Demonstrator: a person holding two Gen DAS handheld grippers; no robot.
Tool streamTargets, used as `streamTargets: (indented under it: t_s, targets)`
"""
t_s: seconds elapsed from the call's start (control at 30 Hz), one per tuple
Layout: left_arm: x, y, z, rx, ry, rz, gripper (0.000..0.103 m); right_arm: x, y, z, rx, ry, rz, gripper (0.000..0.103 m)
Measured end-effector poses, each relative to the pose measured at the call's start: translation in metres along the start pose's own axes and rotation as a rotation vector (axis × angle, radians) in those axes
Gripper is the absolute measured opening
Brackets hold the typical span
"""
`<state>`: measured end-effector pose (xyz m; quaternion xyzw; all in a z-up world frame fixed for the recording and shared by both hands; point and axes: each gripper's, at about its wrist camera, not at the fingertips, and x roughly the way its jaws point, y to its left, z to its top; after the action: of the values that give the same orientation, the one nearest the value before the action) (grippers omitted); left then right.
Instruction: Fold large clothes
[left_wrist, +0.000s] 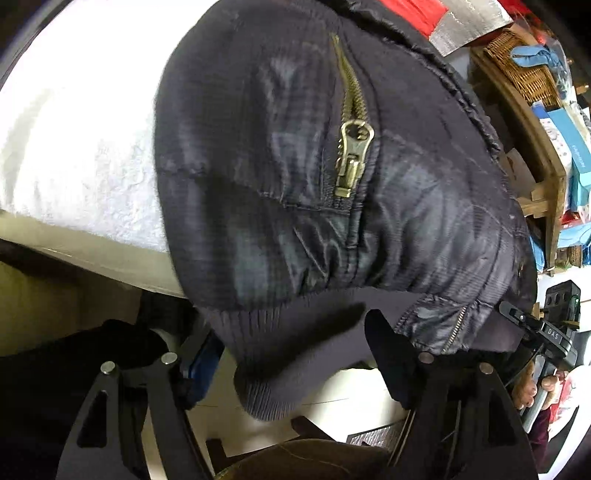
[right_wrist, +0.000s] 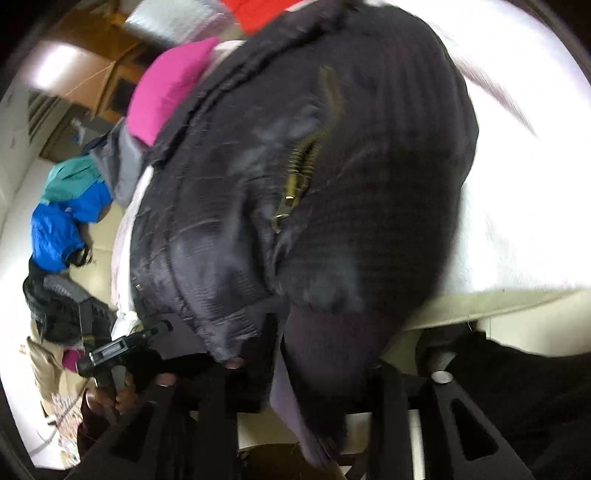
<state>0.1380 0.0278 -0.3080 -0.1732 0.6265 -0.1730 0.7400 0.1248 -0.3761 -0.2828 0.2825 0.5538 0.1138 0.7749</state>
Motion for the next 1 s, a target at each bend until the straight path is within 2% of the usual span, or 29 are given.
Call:
streamTargets:
  t_s: [0.03, 0.07, 0.1, 0.13, 0.17, 0.23, 0.3, 0.37, 0.4, 0.47, 0.5, 0.6, 0.7, 0.77, 0.83, 1.0]
  targets:
    - [0.001, 0.003, -0.002, -0.001, 0.015, -0.007, 0.075, 0.002, -0.002, -0.001, -0.001, 0.001, -0.005, 0.047]
    - [0.003, 0.004, -0.002, -0.004, 0.022, -0.012, 0.070, 0.006, -0.002, 0.000, -0.007, -0.001, -0.016, 0.042]
    - [-0.001, 0.005, -0.004, 0.001, 0.014, -0.023, 0.059, 0.005, 0.000, 0.000, -0.020, -0.003, -0.036, 0.023]
    - [-0.006, 0.003, -0.006, 0.018, 0.002, -0.038, 0.035, -0.002, 0.003, 0.001, -0.044, -0.003, -0.052, 0.020]
    - [-0.012, 0.002, -0.006, 0.038, -0.008, -0.043, 0.023, -0.005, 0.011, 0.000, -0.066, -0.012, -0.061, 0.018]
    - [-0.025, -0.010, -0.004, 0.086, -0.044, -0.049, 0.013, -0.025, 0.033, 0.000, -0.135, -0.054, -0.075, 0.017]
    - [-0.040, -0.017, -0.001, 0.106, -0.066, -0.096, 0.011, -0.052, 0.046, 0.005, -0.179, -0.099, -0.046, 0.017]
    - [-0.063, -0.023, 0.005, 0.122, -0.097, -0.179, 0.010, -0.076, 0.062, 0.013, -0.225, -0.161, -0.014, 0.017]
    - [-0.081, -0.029, 0.011, 0.135, -0.130, -0.232, 0.010, -0.086, 0.068, 0.017, -0.242, -0.191, 0.002, 0.017]
    - [-0.109, -0.036, 0.023, 0.158, -0.185, -0.291, 0.010, -0.104, 0.078, 0.031, -0.255, -0.258, 0.048, 0.017]
    - [-0.128, -0.043, 0.034, 0.175, -0.238, -0.326, 0.010, -0.111, 0.080, 0.039, -0.250, -0.293, 0.070, 0.017]
    - [-0.162, -0.054, 0.072, 0.183, -0.353, -0.370, 0.011, -0.126, 0.082, 0.071, -0.235, -0.410, 0.097, 0.017]
    - [-0.177, -0.065, 0.124, 0.148, -0.459, -0.359, 0.011, -0.132, 0.077, 0.110, -0.191, -0.519, 0.150, 0.017]
    - [-0.173, -0.070, 0.160, 0.115, -0.490, -0.378, 0.011, -0.124, 0.086, 0.143, -0.176, -0.585, 0.151, 0.017]
    - [-0.165, -0.080, 0.199, 0.113, -0.529, -0.362, 0.010, -0.114, 0.090, 0.180, -0.165, -0.628, 0.135, 0.017]
    - [-0.138, -0.089, 0.294, 0.116, -0.542, -0.297, 0.010, -0.082, 0.106, 0.268, -0.161, -0.678, 0.056, 0.016]
